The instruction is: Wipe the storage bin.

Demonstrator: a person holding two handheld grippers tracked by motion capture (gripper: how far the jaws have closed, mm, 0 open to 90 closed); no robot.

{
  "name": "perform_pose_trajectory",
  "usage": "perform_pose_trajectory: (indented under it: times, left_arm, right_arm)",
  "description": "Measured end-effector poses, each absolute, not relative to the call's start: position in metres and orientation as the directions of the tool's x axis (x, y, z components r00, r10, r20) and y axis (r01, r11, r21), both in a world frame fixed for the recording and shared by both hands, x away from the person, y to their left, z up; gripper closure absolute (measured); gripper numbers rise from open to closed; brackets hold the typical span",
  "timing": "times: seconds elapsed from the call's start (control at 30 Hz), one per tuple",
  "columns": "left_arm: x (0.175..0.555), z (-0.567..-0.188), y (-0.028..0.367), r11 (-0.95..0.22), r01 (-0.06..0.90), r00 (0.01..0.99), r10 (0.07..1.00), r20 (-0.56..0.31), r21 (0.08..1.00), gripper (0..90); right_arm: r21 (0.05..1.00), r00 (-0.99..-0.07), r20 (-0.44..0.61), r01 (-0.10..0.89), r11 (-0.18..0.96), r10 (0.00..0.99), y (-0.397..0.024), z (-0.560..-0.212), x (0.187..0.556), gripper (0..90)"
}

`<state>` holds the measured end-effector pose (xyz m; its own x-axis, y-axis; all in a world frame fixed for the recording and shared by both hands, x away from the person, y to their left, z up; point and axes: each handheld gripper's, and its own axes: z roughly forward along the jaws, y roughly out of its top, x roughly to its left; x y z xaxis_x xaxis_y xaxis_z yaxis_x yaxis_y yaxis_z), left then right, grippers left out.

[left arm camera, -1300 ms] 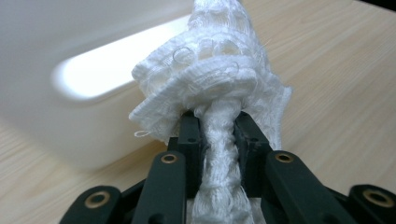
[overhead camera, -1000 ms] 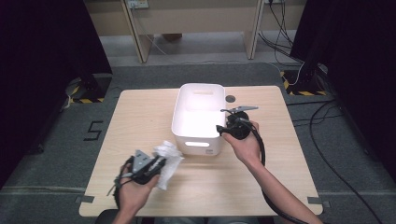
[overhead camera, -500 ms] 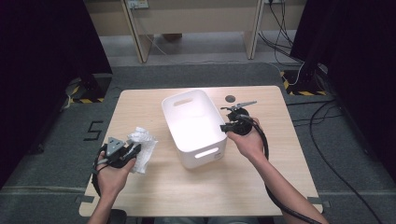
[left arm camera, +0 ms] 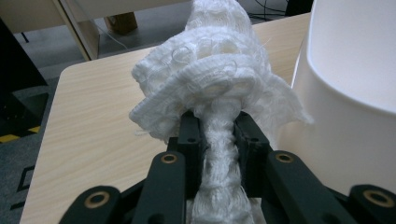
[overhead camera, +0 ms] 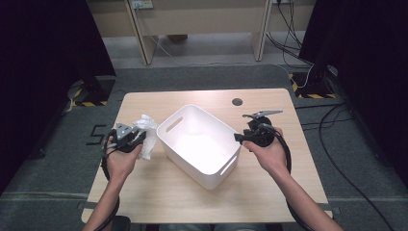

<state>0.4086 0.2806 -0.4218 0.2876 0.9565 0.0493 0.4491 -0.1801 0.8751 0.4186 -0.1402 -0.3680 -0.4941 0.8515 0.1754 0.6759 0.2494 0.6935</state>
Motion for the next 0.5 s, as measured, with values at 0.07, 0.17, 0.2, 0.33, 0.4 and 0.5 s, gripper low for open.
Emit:
perform_pose_trajectory:
  times: [0.07,0.17,0.2,0.33,0.4,0.5]
  left_arm:
    - [0.41,-0.422,0.278,-0.183,0.446,0.297,0.954,0.048,0.876,75.2]
    - [0.411,-0.425,0.272,-0.2,0.442,0.323,0.945,0.053,0.875,75.2]
    - [0.411,-0.426,0.271,-0.209,0.443,0.332,0.942,0.057,0.872,75.2]
    - [0.41,-0.427,0.269,-0.225,0.441,0.342,0.937,0.069,0.869,75.1]
    - [0.408,-0.428,0.267,-0.236,0.441,0.358,0.931,0.072,0.866,75.1]
    - [0.405,-0.428,0.265,-0.241,0.434,0.374,0.925,0.07,0.868,75.1]
  right_arm:
    - [0.688,-0.48,0.177,0.684,0.241,0.859,-0.141,-0.371,0.413,53.5]
    - [0.666,-0.468,0.191,0.707,0.236,0.863,-0.138,-0.377,0.411,57.2]
    - [0.666,-0.472,0.191,0.706,0.239,0.861,-0.138,-0.378,0.411,59.9]
    - [0.664,-0.48,0.171,0.701,0.259,0.86,-0.133,-0.376,0.41,70.3]
    - [0.661,-0.483,0.157,0.699,0.272,0.861,-0.133,-0.374,0.412,76.0]
    - [0.658,-0.503,0.157,0.695,0.29,0.85,-0.135,-0.373,0.419,79.3]
